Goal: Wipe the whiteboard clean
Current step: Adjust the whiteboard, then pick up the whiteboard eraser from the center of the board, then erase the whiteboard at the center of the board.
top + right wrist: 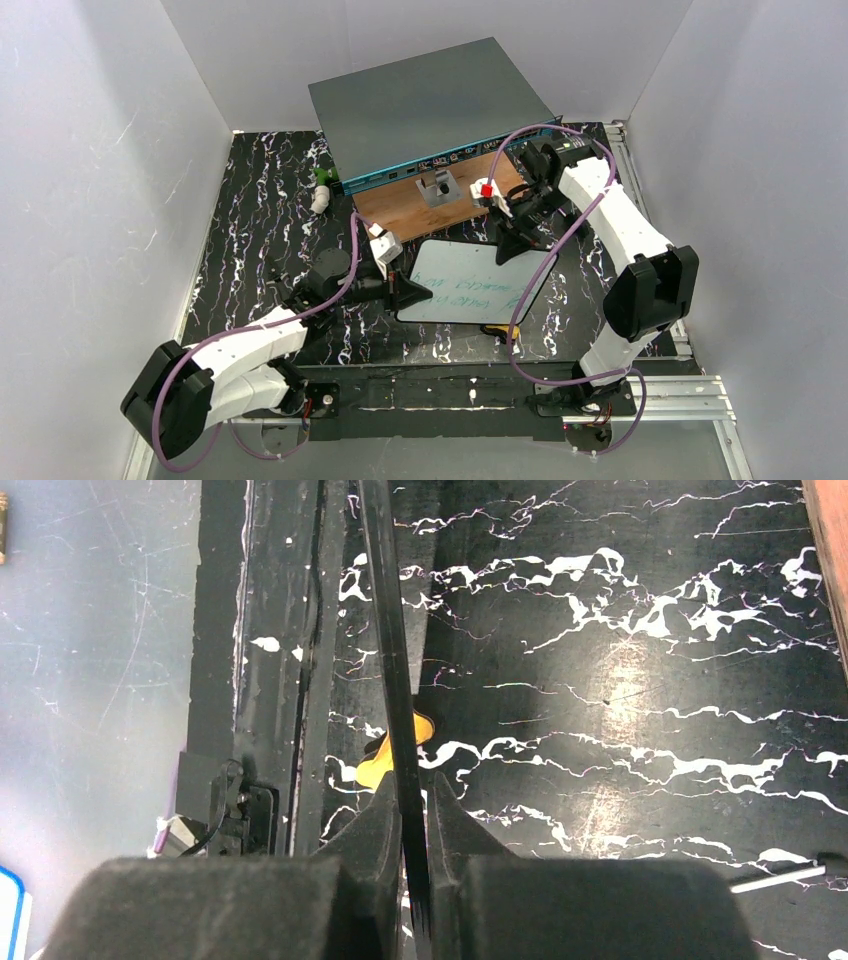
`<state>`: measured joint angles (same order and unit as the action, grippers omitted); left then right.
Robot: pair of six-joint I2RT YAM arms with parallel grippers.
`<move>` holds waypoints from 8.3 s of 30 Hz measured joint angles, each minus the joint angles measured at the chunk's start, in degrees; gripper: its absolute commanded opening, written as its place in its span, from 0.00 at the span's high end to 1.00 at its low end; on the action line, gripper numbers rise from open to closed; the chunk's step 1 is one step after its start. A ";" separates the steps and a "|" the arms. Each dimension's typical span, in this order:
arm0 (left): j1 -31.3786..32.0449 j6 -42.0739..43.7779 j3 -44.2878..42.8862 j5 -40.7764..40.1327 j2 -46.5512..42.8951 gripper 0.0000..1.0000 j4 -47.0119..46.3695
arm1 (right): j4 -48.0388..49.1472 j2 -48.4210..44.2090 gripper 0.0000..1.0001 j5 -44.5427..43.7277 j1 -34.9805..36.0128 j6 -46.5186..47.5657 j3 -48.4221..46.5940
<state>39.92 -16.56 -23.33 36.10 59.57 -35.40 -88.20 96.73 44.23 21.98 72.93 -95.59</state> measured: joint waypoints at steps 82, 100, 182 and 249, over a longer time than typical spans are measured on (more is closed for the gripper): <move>23.69 43.78 -39.98 -3.85 52.46 0.84 21.66 | 21.38 -10.12 0.99 -8.85 -5.35 -24.79 14.84; 25.53 40.06 -31.58 -12.55 45.99 1.00 18.80 | 23.12 -10.14 0.99 -6.62 -5.53 -25.16 16.26; 23.93 13.03 -2.71 -81.66 21.92 1.00 -7.80 | 37.51 -9.73 0.99 -0.57 -2.23 -45.70 24.13; 24.57 15.08 -14.97 -78.23 19.93 1.00 14.60 | 37.73 -9.09 0.99 -0.35 -1.77 -46.05 24.13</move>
<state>64.49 -1.48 -38.30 -42.13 79.50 -20.80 -50.48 87.64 43.88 20.21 26.87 -71.46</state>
